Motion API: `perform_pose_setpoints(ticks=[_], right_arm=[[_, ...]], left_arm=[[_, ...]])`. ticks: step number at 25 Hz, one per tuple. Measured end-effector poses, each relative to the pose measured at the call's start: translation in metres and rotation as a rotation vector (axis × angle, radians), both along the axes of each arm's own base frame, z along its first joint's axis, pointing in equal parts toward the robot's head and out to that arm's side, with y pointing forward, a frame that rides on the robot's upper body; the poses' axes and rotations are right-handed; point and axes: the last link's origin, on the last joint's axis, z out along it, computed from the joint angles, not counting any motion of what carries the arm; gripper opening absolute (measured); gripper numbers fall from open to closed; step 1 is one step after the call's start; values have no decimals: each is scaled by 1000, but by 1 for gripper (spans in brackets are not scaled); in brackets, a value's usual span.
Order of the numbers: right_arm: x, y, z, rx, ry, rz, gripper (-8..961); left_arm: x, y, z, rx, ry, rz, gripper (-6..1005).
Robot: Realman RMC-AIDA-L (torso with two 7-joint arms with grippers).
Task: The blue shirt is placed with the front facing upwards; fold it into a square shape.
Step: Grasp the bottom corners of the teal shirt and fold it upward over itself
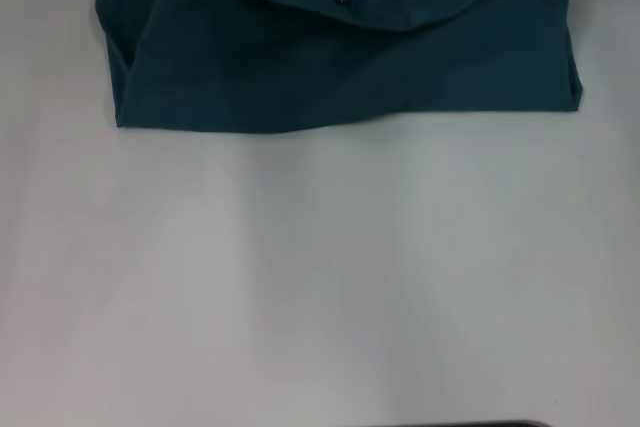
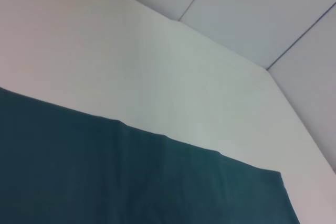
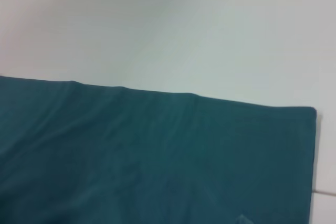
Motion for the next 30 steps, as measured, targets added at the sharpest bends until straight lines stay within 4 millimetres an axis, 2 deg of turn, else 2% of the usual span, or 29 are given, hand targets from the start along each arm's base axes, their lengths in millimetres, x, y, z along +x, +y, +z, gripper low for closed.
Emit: perform_pose_setpoints(ticks=[9,17,30], right_arm=[[-1,-1,-12,-16,-54,23,79],[-1,1,-32,-25,-181,42,92],[-7,4,-32,-5,-177,48,112]], left_arm=[[-1,-2,-5,-5,0,4,12],[-5,-1,-10,2,19,18,12],[-12,3,-2,52,7,63,12]])
